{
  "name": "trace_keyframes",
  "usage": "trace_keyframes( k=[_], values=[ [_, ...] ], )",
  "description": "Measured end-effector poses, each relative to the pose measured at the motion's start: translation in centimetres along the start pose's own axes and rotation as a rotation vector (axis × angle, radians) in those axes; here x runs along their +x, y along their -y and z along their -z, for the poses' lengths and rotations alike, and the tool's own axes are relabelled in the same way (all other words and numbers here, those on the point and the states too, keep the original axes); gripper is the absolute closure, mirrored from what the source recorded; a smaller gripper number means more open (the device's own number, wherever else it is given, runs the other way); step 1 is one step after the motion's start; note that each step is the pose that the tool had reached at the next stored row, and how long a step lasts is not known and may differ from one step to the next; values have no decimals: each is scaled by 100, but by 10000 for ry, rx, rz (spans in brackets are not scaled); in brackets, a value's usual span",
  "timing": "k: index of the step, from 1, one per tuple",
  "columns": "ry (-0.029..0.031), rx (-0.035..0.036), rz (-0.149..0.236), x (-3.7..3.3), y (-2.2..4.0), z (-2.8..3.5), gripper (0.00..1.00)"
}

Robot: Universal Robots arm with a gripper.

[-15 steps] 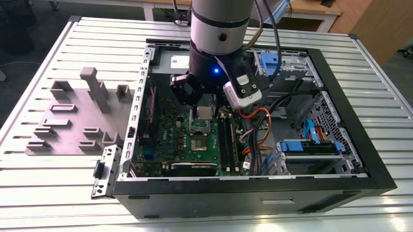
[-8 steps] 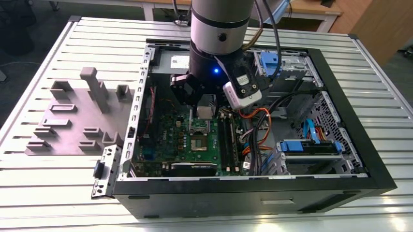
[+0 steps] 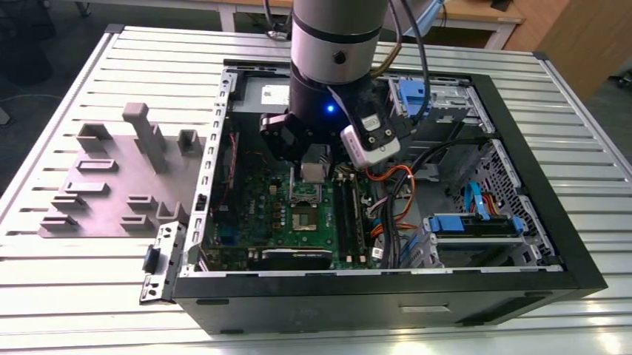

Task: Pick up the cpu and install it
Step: 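Place the cpu into insertion slot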

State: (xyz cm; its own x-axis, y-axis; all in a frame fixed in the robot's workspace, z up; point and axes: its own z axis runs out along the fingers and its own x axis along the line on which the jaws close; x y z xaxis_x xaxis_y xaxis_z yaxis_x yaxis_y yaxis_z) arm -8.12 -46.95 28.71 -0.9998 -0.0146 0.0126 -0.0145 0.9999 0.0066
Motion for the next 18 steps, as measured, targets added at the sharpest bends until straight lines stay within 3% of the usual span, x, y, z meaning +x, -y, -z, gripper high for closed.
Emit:
trace_keyframes(
  k=[4, 9, 18],
  values=[
    [-3, 5, -67, 2, 18, -67, 53],
    [4, 0, -113, 2, 134, -155, 53],
    [3, 2, -204, 0, 142, -319, 53]
  ],
)
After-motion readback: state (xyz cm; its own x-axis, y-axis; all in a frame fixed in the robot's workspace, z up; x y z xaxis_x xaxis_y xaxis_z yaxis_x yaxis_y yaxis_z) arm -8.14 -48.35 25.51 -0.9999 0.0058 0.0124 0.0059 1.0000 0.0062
